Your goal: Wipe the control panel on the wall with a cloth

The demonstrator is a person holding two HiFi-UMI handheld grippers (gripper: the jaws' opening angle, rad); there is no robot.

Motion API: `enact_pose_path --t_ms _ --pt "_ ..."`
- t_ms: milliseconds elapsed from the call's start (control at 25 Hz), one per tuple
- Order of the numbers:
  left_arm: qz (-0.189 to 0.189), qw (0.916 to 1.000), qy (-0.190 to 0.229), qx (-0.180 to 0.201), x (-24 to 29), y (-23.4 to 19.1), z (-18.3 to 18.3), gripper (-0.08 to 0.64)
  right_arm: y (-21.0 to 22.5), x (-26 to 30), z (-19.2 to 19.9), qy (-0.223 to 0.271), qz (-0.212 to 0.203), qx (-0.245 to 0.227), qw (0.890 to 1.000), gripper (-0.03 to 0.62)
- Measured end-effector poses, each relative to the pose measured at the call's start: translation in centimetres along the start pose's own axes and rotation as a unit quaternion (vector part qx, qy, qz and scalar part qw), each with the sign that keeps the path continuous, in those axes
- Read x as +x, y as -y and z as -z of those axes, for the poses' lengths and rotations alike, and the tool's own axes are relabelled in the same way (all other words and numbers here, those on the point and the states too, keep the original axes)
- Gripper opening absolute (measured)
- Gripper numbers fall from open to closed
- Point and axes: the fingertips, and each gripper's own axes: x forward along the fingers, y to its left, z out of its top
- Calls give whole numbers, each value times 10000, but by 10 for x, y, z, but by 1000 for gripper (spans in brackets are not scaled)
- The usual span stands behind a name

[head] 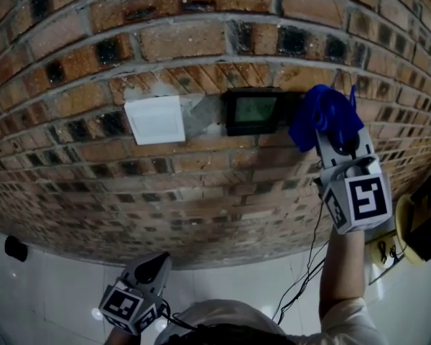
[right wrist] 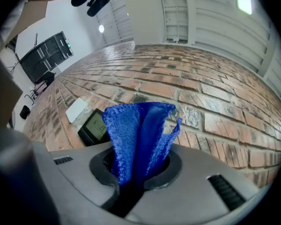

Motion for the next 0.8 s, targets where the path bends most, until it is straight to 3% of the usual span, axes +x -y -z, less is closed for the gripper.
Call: enact_pose_path --t_ms 80,200,360,520,800 --pt "-21 10000 -2 -2 -3 0 1 2 -25 -6 -23 253 -161 20 9995 88" --pt "-69 10000 -20 -6 -7 -3 2 1 -81 3 -48 527 -750 -74 9958 89" --pt "-180 9998 -10 -31 -16 -5 4 2 -134 33 -47 370 -1219 -22 9919 89" --pt "-338 9994 -59 -103 -27 -11 9 1 -143 49 -49 457 -1152 90 9922 89" --pt "-330 9994 -62 -79 -25 -10 9 2 -111 35 -33 322 -881 238 9953 89"
